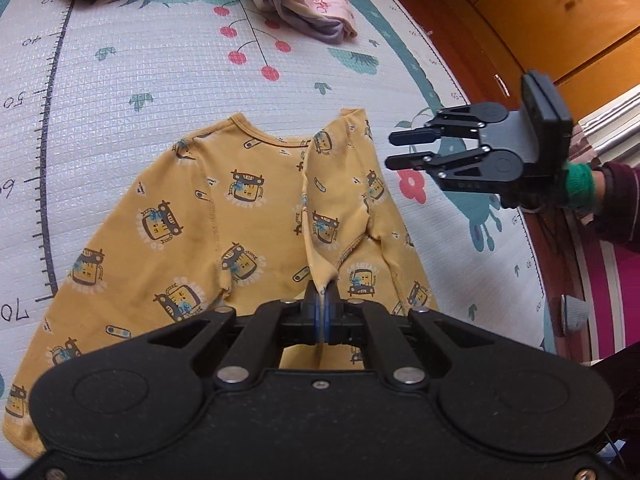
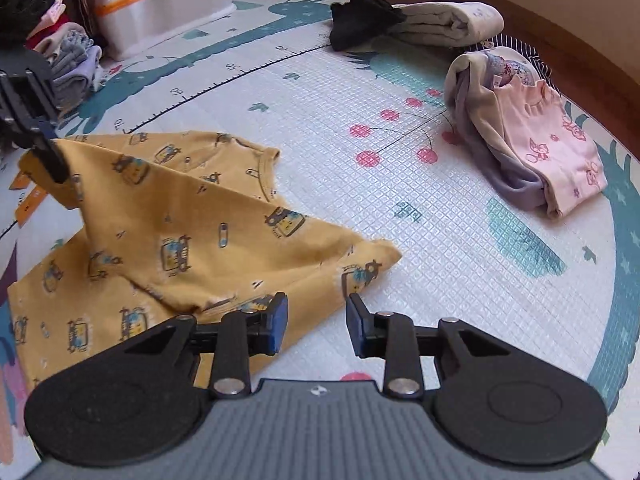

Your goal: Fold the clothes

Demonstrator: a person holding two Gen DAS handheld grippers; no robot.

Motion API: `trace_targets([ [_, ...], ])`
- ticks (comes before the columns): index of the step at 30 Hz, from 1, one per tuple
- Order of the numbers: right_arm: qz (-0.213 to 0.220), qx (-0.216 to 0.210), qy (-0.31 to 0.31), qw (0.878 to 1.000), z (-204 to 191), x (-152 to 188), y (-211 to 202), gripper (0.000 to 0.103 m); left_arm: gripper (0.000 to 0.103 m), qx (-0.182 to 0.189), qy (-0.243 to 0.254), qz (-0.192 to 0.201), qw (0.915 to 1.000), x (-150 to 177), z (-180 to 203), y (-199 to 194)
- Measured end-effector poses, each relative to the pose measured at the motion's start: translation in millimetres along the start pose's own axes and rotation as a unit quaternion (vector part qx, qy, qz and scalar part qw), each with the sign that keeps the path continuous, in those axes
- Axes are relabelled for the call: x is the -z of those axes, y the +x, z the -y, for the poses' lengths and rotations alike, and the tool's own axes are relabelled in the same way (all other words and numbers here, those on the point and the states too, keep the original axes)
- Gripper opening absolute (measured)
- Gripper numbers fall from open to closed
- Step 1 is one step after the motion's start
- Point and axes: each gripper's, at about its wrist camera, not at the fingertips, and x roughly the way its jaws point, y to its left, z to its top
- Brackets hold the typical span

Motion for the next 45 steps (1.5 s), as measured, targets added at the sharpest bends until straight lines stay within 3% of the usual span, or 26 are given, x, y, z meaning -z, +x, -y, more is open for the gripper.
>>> trace_targets([
  [8, 0.065, 0.003, 0.050, 0.997, 19.8, -2.5, 16.7, 0.033, 0.000, 0.064, -0.070, 0.031, 0.9950, -0.4, -15.2, -19.7],
  [14, 0.049, 0.002, 0.052, 0.997, 26.6, -10.9, 36.8, 0.032, 0.000, 0.093, -0.075, 0.049, 0.9916, -2.4, -6.6, -31.4],
  [22, 0.073, -0.012, 0.087, 0.993, 31.1, -13.9, 39.7, 0.032, 0.000, 0.080, -0.122, 0.058, 0.9876, 19.1, -29.7, -34.8],
  [30, 0.068, -0.011, 0.081, 0.994, 34.4, -7.1, 38.7, 0.031, 0.000, 0.053, -0.151, 0.030, 0.9867, 28.2, -48.1, -5.6],
  [41, 0.069, -0.009, 0.103, 0.992, 45.4, -2.4, 40.2, 0.029, 0.000, 0.025, -0.156, 0.003, 0.9874, 41.2, -56.8, 10.8],
  [45, 0.053, 0.019, 0.095, 0.994, 44.5, -5.4, 44.2, 0.030, 0.000, 0.008, -0.159, 0.002, 0.9872, 44.4, -60.4, 13.8],
])
